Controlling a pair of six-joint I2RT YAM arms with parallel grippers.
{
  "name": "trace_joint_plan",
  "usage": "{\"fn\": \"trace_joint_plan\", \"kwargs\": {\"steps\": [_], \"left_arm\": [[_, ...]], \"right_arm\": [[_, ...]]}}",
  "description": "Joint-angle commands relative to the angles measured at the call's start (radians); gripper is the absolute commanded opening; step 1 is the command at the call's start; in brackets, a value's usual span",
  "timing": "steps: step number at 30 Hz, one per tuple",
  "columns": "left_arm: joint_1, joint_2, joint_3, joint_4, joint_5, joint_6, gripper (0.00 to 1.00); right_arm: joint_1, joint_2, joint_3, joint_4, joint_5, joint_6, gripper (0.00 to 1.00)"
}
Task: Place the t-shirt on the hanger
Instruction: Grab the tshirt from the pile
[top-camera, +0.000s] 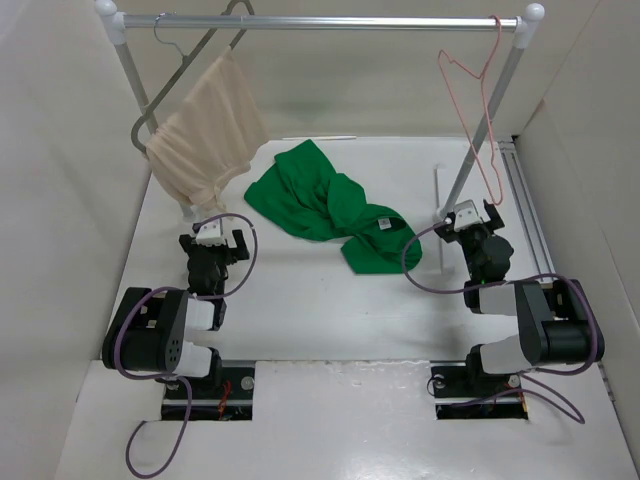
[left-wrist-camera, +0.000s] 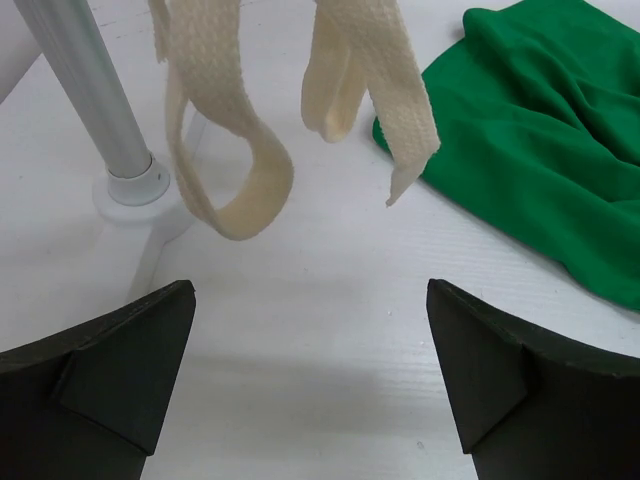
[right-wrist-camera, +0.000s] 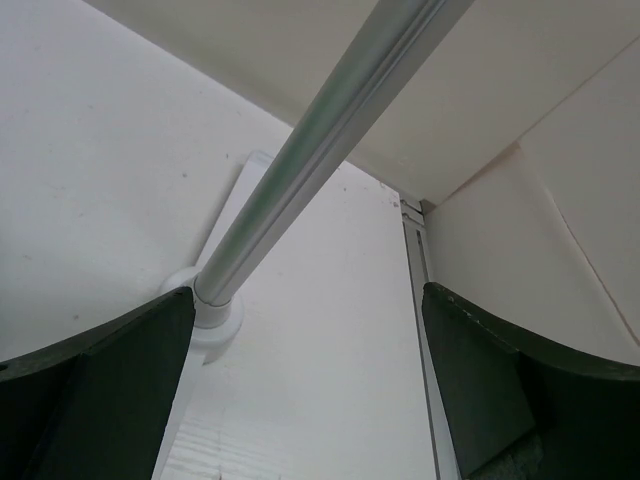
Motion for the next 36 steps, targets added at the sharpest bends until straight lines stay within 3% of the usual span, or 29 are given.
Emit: {"fn": "trace_joint_plan", "kwargs": {"steps": [1,6,12,13,14,17,18,19,20,22,23,27,31,35,36], "left_arm": [[0.005,-0.019,0.022,0.235,0.008,-0.012,1.0],[0.005,-0.019,0.022,0.221,0.021,-0.012,1.0],[0.031,-0.204,-0.193,0.429,0.387,0.144,1.0],[0.031,-0.245,-0.211,0.409,0.525,0.234,1.0],[0.031,-0.291,-0.221,0.36,0.598,0.28,1.0],[0.031,-0.498,-0.152,-0.098,0.827,0.456,1.0],[0.031,-0.57,-0.071,-0.271,0.888,0.668,1.0],[0.031,-0.591,-0.036,-0.567,0.95,0.766,1.0],[0.031,-0.603,-0.014,-0.652,1.003,0.822,1.0],[0.031,-0.623,-0.004,-0.708,0.993,0.836,1.0],[0.031,-0.634,-0.004,-0.722,0.993,0.836,1.0],[0.031,-0.634,0.017,-0.745,0.984,0.876,1.0],[0.022,-0.551,0.153,-0.792,0.964,0.778,1.0],[-0.015,-0.371,0.438,-1.021,1.004,0.926,1.0],[-0.024,-0.288,0.484,-1.092,1.004,0.937,1.0]], "right_arm": [[0.009,-0.013,0.033,0.024,0.01,-0.003,1.0],[0.009,-0.013,0.033,0.024,0.01,-0.003,1.0],[0.022,-0.022,0.048,-0.001,0.034,-0.003,1.0],[0.022,-0.022,0.048,-0.001,0.034,-0.003,1.0],[0.022,-0.022,0.048,-0.001,0.034,-0.003,1.0],[0.022,-0.022,0.039,0.018,0.034,-0.003,1.0],[0.022,-0.034,0.039,0.001,0.034,-0.003,1.0],[0.022,-0.049,0.066,-0.034,0.034,-0.003,1.0],[0.022,-0.063,0.08,-0.071,0.034,-0.003,1.0],[0.022,-0.115,0.144,-0.286,0.012,-0.015,1.0],[0.022,-0.132,0.164,-0.287,0.011,-0.015,1.0],[0.022,-0.206,0.253,-0.59,-0.105,0.034,1.0],[0.093,-0.287,0.289,-0.788,-0.088,-0.018,1.0],[0.174,-0.3,0.355,-0.995,-0.212,-0.123,1.0],[0.246,-0.269,0.382,-1.03,-0.213,-0.183,1.0]]}}
